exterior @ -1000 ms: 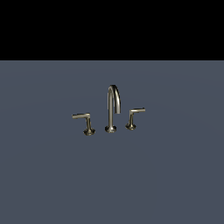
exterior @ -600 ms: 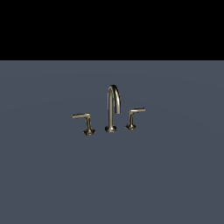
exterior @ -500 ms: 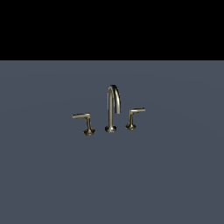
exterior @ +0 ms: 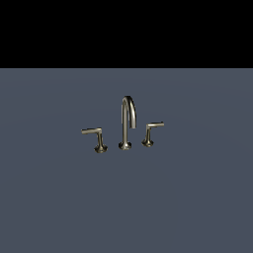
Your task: Turn on the faucet by rotating a designated handle.
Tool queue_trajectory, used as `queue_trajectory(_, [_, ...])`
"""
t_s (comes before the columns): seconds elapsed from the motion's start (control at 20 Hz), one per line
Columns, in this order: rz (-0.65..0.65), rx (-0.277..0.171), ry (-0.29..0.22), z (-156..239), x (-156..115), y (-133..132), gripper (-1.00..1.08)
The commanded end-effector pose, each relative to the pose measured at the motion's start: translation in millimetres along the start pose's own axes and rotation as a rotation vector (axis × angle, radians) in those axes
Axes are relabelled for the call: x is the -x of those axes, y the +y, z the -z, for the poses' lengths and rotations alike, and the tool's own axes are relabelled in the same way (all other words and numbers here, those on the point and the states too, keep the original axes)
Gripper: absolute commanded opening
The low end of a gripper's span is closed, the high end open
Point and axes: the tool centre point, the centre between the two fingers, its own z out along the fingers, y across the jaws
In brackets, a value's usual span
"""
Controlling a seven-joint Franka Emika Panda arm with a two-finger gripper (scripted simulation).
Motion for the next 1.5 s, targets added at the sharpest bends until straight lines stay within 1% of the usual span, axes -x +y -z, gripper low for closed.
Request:
queue_trajectory(0.0, [-0.054, 0.0, -0.002, -17, -13, -6, -1.0])
queue_trajectory(0.35, [-0.222, 0.0, -0.007, -68, -54, -19, -1.0])
queue_trajectory(0.7, [-0.378, 0.001, -0.013, -116, -95, -24, -1.0])
queue_trajectory(1.1, [-0.55, 0.003, -0.018, -169, -140, -22, -1.0])
queue_trajectory(1.45, [-0.704, 0.007, -0.022, -215, -179, -13, -1.0])
